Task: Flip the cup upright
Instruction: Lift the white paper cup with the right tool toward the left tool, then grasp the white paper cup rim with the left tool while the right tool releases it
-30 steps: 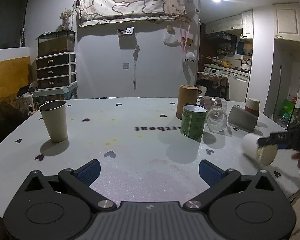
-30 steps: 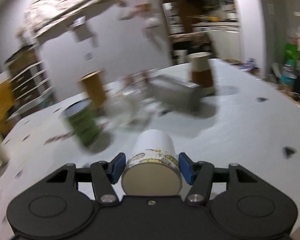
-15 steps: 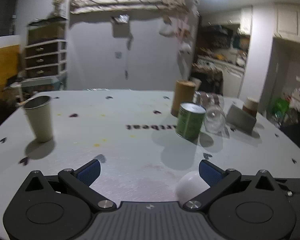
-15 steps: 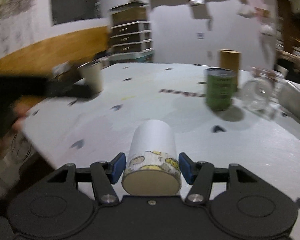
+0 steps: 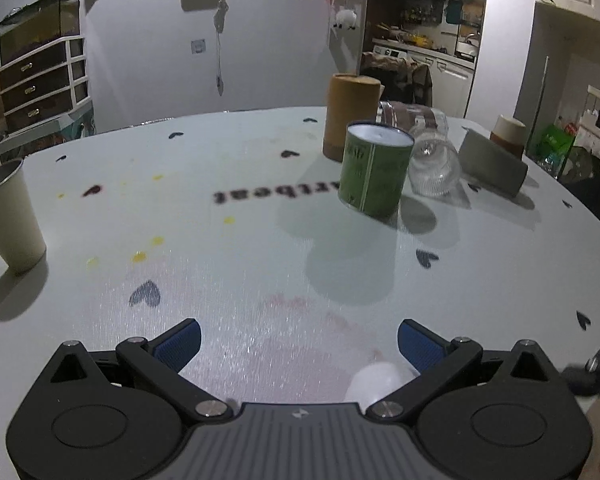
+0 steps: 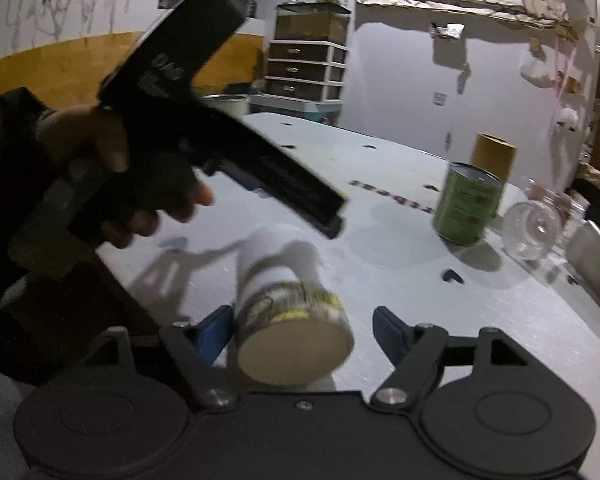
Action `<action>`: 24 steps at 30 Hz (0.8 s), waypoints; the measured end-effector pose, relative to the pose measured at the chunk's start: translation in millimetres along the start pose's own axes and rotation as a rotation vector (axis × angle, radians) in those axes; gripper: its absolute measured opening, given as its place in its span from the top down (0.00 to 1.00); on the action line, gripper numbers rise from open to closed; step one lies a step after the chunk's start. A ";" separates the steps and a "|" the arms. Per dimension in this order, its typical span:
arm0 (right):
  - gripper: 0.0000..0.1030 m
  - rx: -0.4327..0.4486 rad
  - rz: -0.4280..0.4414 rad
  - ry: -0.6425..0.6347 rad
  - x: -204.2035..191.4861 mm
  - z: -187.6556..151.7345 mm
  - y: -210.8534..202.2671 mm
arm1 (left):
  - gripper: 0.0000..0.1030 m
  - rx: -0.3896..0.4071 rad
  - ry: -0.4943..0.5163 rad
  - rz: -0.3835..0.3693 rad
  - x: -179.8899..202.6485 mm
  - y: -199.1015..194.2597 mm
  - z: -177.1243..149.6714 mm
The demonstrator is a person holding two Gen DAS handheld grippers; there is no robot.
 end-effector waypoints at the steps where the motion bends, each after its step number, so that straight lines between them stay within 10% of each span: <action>1: 0.26 -0.002 -0.014 0.006 1.6 -1.5 -1.6 | 0.00 0.001 0.001 -0.001 -1.2 -1.4 -2.4; 19: 0.26 0.023 -0.249 0.278 60.4 -0.6 12.2 | 0.00 -0.016 -0.122 -0.054 -20.8 -24.3 -30.2; 24: 0.26 0.035 -0.231 0.313 62.2 -1.4 12.1 | 0.03 -0.074 -0.303 -0.244 -28.1 -28.0 -13.4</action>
Point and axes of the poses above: each gripper's, at about its wrist camera, not at the fingertips, and y roughly the way its jaws point, x to its right, z to its top, the point moved 2 cm from there along y, roughly the way its jaws point, and after that the axes turned 3 degrees about z, right-handed, at the moved point
